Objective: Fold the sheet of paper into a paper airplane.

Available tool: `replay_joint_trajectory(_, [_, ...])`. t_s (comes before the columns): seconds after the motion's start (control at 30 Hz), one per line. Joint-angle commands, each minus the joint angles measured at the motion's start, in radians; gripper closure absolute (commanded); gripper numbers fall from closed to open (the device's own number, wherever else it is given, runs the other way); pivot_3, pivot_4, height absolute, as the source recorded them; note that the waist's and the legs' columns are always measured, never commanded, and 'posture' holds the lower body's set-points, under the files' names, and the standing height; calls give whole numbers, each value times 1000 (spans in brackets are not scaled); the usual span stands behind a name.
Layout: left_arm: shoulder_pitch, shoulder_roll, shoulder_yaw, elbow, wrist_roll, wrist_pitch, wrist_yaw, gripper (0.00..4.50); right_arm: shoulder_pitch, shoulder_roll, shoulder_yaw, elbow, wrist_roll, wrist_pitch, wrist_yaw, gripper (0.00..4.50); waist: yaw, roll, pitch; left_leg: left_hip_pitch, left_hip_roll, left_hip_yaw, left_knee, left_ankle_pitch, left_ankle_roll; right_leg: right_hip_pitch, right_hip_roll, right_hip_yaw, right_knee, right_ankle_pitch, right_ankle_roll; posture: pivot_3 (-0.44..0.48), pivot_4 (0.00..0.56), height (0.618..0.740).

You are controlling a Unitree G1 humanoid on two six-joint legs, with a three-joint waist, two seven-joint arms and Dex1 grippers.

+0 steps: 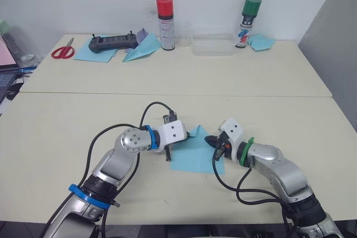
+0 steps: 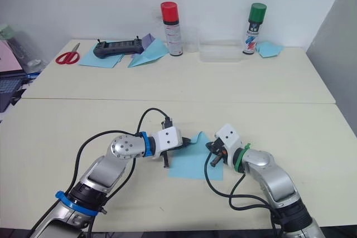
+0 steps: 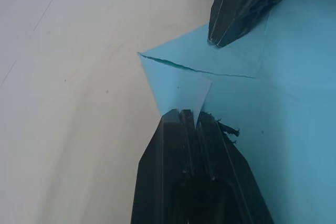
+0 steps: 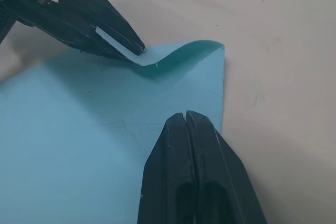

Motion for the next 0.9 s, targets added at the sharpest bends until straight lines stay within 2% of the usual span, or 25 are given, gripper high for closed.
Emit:
replay_joint_trajectory(0.03, [14, -56, 86, -60, -151, 152, 2, 4216, 19, 5, 34, 31, -11, 34, -1, 4500, 0, 0, 0, 0, 0, 0, 0, 0, 0, 0, 0, 0, 0, 0, 0, 0, 150, 740])
replay_joint_trajectory(0.1, [15, -77, 151, -54, -219, 197, 6, 3796, 12, 8, 34, 41, -12, 31, 0, 4500, -1, 0, 0, 0, 0, 0, 0, 0, 0, 0, 0, 0, 0, 0, 0, 0, 150, 740])
replay_joint_trajectory(0.17, [15, -84, 210, -41, -272, 238, 17, 3183, 7, 13, 34, 46, -12, 30, 0, 4500, -4, 0, 0, 0, 0, 0, 0, 0, 0, 0, 0, -1, 0, 0, 0, 0, 150, 740])
replay_joint_trajectory(0.3, [25, -82, 262, -55, -338, 280, 26, 2008, 7, 16, 33, 47, -13, 30, 1, 4500, -9, 0, 0, 0, 1, -1, 0, 0, 0, 0, 1, -1, 1, 0, 0, 0, 150, 740])
replay_joint_trajectory(0.4, [31, -79, 288, -61, -361, 283, 43, 2008, 10, 17, 32, 48, -13, 30, 0, 4500, -10, 0, 0, 0, 1, -1, 0, 0, 0, 0, 1, 0, 0, 0, 0, 0, 150, 740])
replay_joint_trajectory(0.7, [58, -47, 266, -70, -363, 265, 33, 2008, 15, 26, 37, 45, -13, 32, -6, 4500, -10, 0, 0, 0, 1, -1, 0, 0, 0, 0, 1, 0, 0, 0, 0, 0, 150, 740])
replay_joint_trajectory(0.8, [64, -41, 260, -75, -367, 261, 27, 2603, 19, 28, 35, 41, -9, 38, -7, 4500, -11, 0, 0, 0, 1, -1, 0, 0, 0, 0, 1, 0, 0, 0, 0, 0, 150, 740])
replay_joint_trajectory(0.9, [64, -40, 252, -73, -370, 255, 22, 3540, 24, 29, 37, 35, -8, 42, -8, 4500, -11, 0, 0, 0, 1, -1, 0, 0, 0, 0, 1, 0, 0, 0, 0, 0, 150, 740])
